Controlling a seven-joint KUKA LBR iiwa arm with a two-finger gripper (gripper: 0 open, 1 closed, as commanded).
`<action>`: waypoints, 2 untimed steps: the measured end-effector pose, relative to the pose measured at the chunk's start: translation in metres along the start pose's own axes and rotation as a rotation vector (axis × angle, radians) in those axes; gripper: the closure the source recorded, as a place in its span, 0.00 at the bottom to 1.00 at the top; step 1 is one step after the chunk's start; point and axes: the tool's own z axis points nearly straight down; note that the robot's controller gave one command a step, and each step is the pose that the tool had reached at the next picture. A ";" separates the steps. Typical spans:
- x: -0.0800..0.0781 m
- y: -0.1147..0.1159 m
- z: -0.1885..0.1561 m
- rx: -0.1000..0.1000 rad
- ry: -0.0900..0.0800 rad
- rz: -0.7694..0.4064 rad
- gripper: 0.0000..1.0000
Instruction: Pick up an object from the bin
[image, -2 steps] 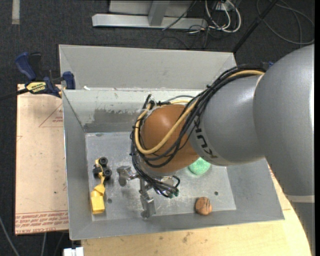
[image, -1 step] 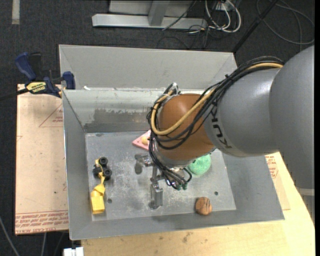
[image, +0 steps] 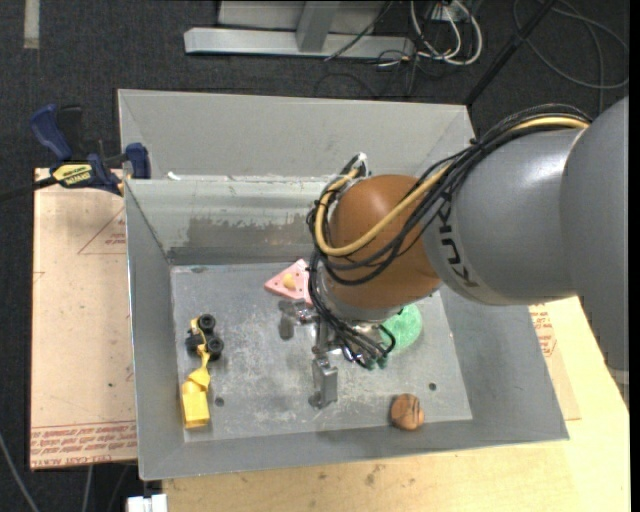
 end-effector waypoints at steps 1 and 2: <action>0.025 -0.023 -0.025 -0.006 0.002 -0.144 0.00; 0.017 -0.053 -0.042 -0.001 -0.001 -0.091 0.00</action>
Offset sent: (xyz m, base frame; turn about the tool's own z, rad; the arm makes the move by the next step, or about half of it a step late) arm 0.0266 -0.0372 0.0634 0.2884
